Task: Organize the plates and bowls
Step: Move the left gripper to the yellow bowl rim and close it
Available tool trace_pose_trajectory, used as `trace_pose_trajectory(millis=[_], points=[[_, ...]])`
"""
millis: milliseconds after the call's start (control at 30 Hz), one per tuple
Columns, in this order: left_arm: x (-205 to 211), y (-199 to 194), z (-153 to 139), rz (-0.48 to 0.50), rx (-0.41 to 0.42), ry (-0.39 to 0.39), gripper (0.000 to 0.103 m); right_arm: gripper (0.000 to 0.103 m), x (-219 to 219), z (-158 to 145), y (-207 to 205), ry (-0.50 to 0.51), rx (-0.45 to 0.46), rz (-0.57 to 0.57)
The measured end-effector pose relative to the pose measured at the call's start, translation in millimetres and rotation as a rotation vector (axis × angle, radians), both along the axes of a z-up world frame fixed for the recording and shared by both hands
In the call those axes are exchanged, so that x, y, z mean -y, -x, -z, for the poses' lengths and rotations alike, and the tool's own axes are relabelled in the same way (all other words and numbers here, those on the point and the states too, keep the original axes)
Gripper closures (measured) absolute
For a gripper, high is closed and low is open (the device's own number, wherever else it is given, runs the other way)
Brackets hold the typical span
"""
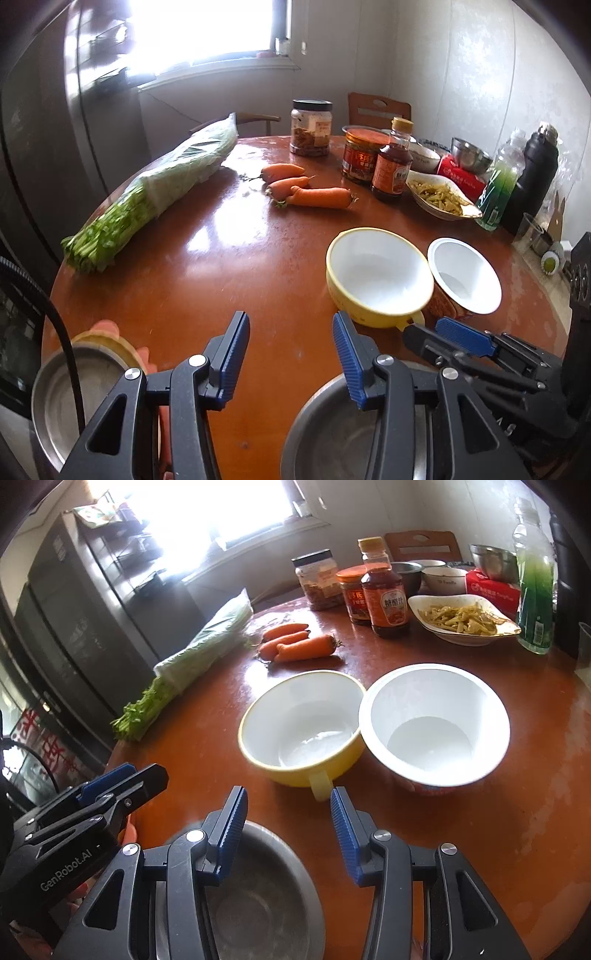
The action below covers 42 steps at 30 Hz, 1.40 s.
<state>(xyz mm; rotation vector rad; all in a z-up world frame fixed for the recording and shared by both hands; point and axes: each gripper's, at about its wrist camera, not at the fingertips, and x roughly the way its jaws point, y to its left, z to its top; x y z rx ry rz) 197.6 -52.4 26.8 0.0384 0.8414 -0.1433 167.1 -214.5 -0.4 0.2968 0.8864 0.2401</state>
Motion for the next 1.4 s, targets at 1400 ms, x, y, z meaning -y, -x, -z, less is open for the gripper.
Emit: trace_pose_trajectory(millis=[1400], points=[[1,-101,43,-0.034,-0.202,0.078,0.055,0.055,9,17,-64,-0.005,-0.091,0.071]])
